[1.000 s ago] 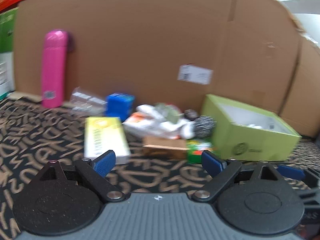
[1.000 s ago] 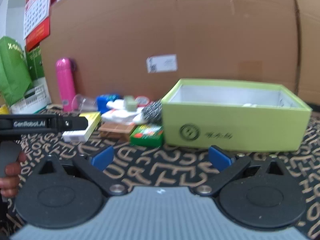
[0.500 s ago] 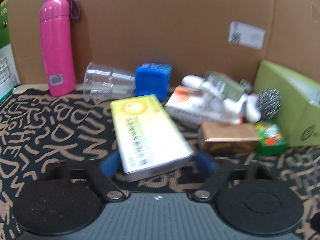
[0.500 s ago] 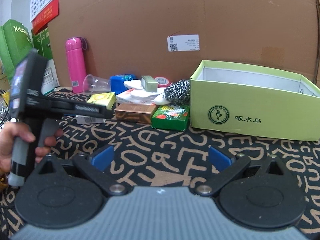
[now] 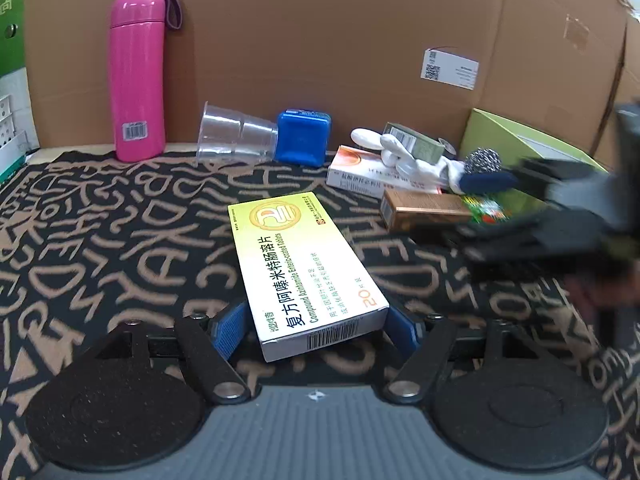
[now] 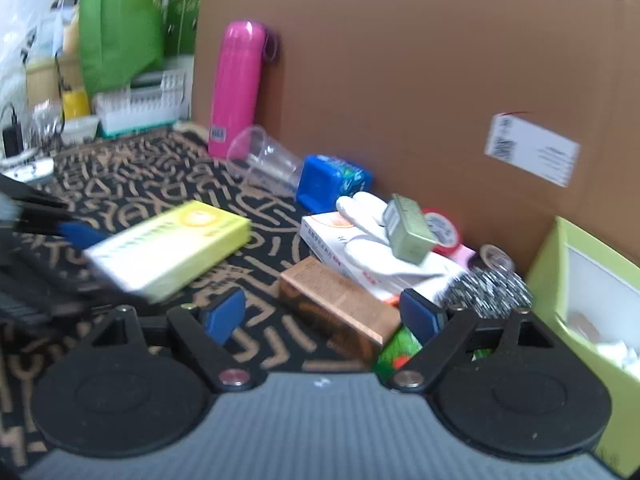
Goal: Organize objects
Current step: 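Grasp the yellow medicine box with left tool while right tool grasps copper box, then carry yellow and copper boxes into the lime-green box and release both, then move both tools back toward the scrubber and red-green box, then grasp the steel scrubber with left tool while right tool grasps red-green box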
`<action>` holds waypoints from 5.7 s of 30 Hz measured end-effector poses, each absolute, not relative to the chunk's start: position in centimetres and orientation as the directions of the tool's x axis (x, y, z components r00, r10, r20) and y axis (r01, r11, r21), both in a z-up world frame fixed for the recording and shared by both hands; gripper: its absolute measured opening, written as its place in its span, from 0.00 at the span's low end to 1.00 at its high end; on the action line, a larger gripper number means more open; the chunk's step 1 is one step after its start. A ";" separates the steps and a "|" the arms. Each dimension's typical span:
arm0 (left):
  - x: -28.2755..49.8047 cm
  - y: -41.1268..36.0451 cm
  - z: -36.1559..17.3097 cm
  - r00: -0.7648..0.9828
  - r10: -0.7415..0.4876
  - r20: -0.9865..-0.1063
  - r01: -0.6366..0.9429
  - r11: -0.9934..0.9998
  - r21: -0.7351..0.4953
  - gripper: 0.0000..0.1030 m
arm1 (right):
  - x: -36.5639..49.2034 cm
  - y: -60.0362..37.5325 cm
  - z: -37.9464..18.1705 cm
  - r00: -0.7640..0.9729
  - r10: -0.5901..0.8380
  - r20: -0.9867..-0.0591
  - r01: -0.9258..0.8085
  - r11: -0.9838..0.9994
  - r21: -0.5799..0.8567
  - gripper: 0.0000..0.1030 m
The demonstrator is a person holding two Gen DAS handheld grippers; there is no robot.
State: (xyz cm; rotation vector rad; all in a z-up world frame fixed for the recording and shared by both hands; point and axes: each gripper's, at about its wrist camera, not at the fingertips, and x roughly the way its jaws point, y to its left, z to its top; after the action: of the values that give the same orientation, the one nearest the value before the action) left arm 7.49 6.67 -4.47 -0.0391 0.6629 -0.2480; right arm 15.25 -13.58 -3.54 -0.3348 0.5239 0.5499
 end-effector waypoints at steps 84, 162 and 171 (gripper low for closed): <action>9.0 -11.7 6.2 0.759 -0.486 -0.433 0.542 0.841 0.007 0.70 | 4.8 -29.8 3.9 0.928 0.093 -0.361 -0.096 0.995 0.009 0.29; 7.4 3.2 -0.4 0.834 -0.303 -0.461 0.156 0.931 -0.330 1.00 | 12.7 -18.1 -4.5 0.788 0.134 -0.601 -0.111 0.991 0.075 0.58; 10.9 -3.9 0.9 0.815 -0.431 -0.387 0.406 0.901 -0.151 1.00 | 4.3 -20.9 -4.1 0.777 0.154 -0.610 -0.154 0.987 0.054 0.58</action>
State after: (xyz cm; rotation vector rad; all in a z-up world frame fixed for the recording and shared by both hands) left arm 10.87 -3.90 0.89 -0.0621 0.4271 -0.4468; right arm 4.30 -20.92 -4.05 0.0010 0.6604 0.1666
